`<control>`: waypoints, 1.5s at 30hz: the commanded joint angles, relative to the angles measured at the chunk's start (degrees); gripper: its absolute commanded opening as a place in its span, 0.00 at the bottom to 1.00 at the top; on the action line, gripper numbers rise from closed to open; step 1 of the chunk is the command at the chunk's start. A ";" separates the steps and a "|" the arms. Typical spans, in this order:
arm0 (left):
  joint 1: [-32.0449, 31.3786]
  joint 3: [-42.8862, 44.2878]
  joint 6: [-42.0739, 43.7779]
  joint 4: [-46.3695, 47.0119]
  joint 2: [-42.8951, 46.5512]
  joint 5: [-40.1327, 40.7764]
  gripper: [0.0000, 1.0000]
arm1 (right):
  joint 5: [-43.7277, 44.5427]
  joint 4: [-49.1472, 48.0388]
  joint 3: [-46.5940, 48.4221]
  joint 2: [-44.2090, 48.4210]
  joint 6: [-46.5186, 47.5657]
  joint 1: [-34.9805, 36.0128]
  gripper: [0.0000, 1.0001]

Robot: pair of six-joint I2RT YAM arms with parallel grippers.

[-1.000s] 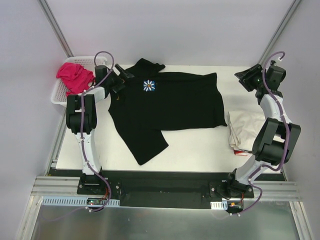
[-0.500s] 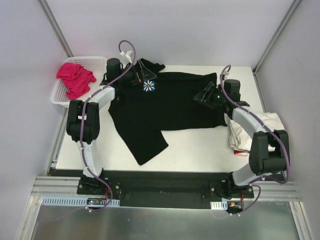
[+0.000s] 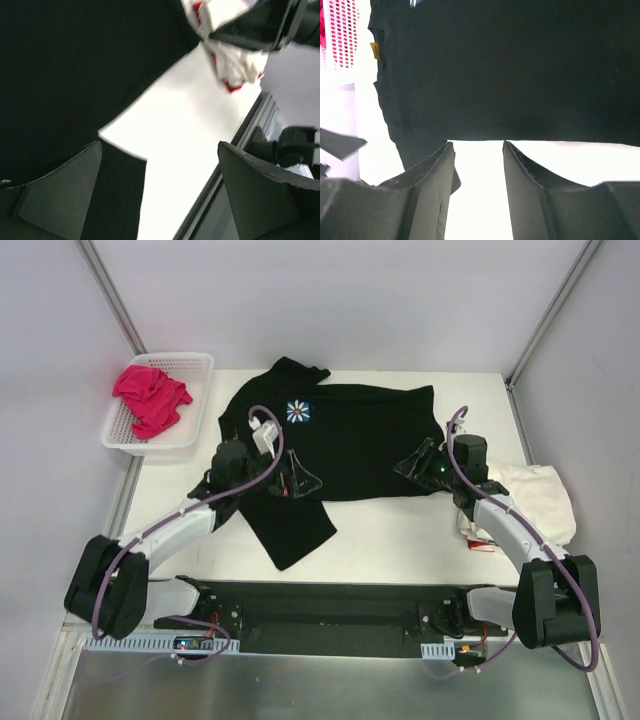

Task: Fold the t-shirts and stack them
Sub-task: Flatten out the tshirt

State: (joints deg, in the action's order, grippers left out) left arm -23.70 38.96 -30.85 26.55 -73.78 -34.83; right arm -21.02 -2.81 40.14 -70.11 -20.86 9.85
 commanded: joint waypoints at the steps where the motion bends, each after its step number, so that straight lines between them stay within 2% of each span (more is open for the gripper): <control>1: -4.24 -7.93 1.06 -9.03 10.30 12.38 0.99 | -0.07 -2.20 -0.41 1.90 0.12 0.08 0.46; 2: -6.68 -8.20 1.14 -17.41 12.06 14.33 0.99 | -0.17 -2.55 -0.50 2.08 -0.05 0.00 0.46; 4: -9.15 -6.10 0.80 -27.54 16.64 21.08 0.99 | -0.43 -2.64 -0.76 2.51 -0.41 0.09 0.46; 5: -11.52 -5.13 0.79 -31.95 17.78 27.12 0.99 | -0.43 -2.99 -0.94 2.95 -0.49 0.09 0.46; 6: -12.85 -2.51 0.44 -40.52 19.10 29.79 0.99 | -0.43 -3.08 -1.03 3.13 -0.58 0.09 0.46; 7: -13.90 -0.92 0.18 -44.00 19.28 32.08 0.99 | -0.69 -3.08 -1.12 3.39 -0.58 0.09 0.47; 8: -15.04 0.75 0.26 -47.17 18.24 36.02 0.99 | -0.87 -3.08 -1.20 3.75 -0.76 0.17 0.46; 9: -17.67 4.25 0.18 -53.38 17.27 37.36 0.99 | -0.87 -3.08 -1.29 4.01 -0.76 0.09 0.46; 13: -25.06 10.95 -1.58 -64.39 8.85 41.68 0.99 | -0.61 -2.64 -1.47 5.24 -0.76 0.17 0.46; 15: -29.44 12.71 -2.46 -66.53 4.18 44.04 0.99 | -0.08 -2.47 -1.56 6.21 -0.41 0.17 0.47; 19: -33.41 14.56 -3.08 -70.74 -1.36 44.93 0.99 | 0.54 -1.50 -1.56 7.18 -0.32 0.09 0.47; 25: -35.97 18.34 -2.81 -79.89 -6.20 47.04 0.99 | 1.06 -0.71 -2.43 9.11 -0.14 0.08 0.46; 32: -36.41 18.70 -1.40 -79.45 -9.53 48.71 0.99 | 1.33 -0.27 -3.93 11.13 0.03 0.00 0.46; 40: -40.28 18.26 -3.86 -78.32 -11.74 51.00 0.99 | 2.47 0.79 -4.11 13.24 0.65 -0.44 0.44; 45: -41.86 17.91 -4.92 -75.86 -14.02 51.70 0.96 | 2.21 1.05 -3.67 12.98 0.91 -0.97 0.42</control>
State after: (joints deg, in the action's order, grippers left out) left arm -64.51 56.03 -33.91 -49.82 -86.08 14.26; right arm -19.31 -1.61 35.73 -57.93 -20.88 9.56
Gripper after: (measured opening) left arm 0.969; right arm 0.432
